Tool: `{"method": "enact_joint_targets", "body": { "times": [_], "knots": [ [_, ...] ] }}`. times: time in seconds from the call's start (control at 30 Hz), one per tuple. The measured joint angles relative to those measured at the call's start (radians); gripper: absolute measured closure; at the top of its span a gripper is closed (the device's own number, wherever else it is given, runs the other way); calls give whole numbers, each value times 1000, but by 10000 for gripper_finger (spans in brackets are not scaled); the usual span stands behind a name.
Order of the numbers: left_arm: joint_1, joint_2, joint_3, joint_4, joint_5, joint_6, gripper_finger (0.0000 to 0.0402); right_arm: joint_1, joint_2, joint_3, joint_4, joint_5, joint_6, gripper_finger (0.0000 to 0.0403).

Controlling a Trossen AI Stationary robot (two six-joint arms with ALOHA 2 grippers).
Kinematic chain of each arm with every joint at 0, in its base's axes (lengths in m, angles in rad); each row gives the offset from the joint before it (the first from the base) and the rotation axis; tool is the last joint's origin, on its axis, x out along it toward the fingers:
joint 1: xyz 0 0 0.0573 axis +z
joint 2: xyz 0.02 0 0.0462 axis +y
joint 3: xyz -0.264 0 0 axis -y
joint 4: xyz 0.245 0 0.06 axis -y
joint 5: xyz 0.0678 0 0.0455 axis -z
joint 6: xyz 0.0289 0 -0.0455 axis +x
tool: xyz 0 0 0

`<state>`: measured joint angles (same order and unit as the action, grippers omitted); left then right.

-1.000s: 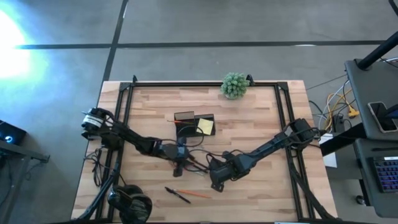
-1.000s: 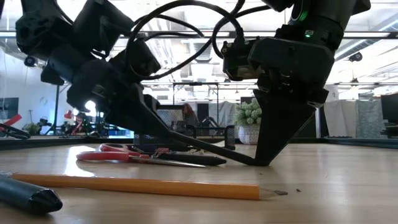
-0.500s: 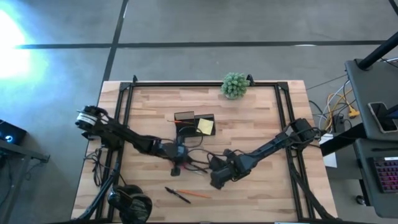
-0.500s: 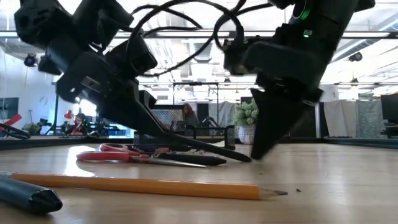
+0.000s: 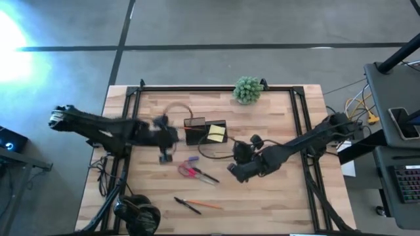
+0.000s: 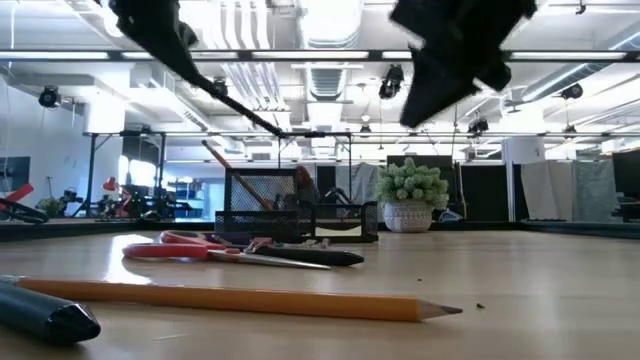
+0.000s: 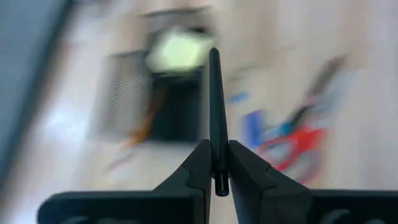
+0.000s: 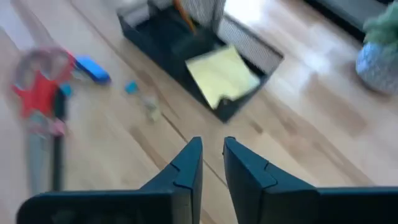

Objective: Pick and place office supplies into organizer
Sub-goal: Put the top black pen into the desk organizer

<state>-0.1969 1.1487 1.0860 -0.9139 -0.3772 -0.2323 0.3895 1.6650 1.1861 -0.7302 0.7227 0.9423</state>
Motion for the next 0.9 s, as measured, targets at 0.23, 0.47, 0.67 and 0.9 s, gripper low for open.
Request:
{"method": "enact_joint_targets", "body": {
  "times": [0.23, 0.47, 0.67, 0.9],
  "knots": [
    [204, 87, 265, -298, -57, 5, 383, -54, 25, -35, 54, -98, -8, 348],
    [414, 188, 290, -306, 164, 161, 383, -57, 40, -38, 58, -101, -11, 349],
    [488, 264, 303, -277, 324, 254, 383, -56, 39, -52, 57, -102, -8, 349],
    [506, 394, 302, -272, 369, 338, 383, -57, 39, -72, 59, -101, -8, 351]
  ]
}}
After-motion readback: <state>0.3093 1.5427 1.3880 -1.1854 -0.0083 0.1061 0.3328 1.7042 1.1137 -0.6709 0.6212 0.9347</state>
